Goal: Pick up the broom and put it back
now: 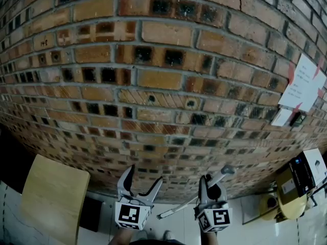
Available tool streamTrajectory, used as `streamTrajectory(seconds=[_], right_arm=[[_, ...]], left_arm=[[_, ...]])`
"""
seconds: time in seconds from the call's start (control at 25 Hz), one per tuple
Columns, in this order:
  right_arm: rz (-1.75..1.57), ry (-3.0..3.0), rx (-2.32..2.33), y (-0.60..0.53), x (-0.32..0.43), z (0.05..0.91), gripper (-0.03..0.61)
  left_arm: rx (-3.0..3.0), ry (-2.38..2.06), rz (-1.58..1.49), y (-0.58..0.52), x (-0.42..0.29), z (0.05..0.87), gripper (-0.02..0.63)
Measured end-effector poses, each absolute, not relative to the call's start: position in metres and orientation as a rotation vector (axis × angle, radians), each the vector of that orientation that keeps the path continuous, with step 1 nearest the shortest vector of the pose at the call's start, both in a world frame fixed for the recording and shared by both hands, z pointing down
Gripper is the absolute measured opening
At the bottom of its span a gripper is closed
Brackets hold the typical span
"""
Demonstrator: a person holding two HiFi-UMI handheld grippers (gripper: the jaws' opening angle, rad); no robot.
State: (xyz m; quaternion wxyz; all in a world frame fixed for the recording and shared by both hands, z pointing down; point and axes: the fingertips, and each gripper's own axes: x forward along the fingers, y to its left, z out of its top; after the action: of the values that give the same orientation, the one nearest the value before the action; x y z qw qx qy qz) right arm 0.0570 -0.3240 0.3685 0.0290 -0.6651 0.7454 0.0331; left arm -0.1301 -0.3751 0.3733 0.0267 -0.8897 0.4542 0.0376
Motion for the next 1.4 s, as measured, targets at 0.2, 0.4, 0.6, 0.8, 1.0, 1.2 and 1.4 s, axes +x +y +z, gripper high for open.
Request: streamTrajectory(seconds=[0.2,0.4,0.6,0.8,1.0,1.2,1.4], right_arm=[[0.11,2.278,-2.088,-0.319,0.079,0.375,0.057],[0.066,2.207,-2.217,-0.301,0.117,0.39,0.055],[0.068,2.114,-2.305,-0.275,0.157,0.394,0.054],[0.048,2.02,-2.406,-0.248,0.202,0.406,0.054],[0.015,1.955,-2.495,-0.225,0.241,0.423,0.054],[-0.041,1.958,-2.545,-0.211,0.263,0.452,0.054],[-0.116,2.001,-2.579,-0.202,0.276,0.497,0.054]], left_arm=[[-2.801,1.329,0.151,-0.378,-0.097,0.369,0.407],[-2.884,1.185,0.14,-0.374,-0.048,0.375,0.405],[-2.949,1.004,0.07,-0.361,0.006,0.383,0.407],[-3.008,0.804,-0.007,-0.341,0.065,0.396,0.407],[-3.089,0.658,0.0,-0.32,0.116,0.405,0.407],[-3.104,0.507,-0.079,-0.297,0.158,0.427,0.407],[-3.119,0.35,-0.183,-0.277,0.19,0.464,0.406]])
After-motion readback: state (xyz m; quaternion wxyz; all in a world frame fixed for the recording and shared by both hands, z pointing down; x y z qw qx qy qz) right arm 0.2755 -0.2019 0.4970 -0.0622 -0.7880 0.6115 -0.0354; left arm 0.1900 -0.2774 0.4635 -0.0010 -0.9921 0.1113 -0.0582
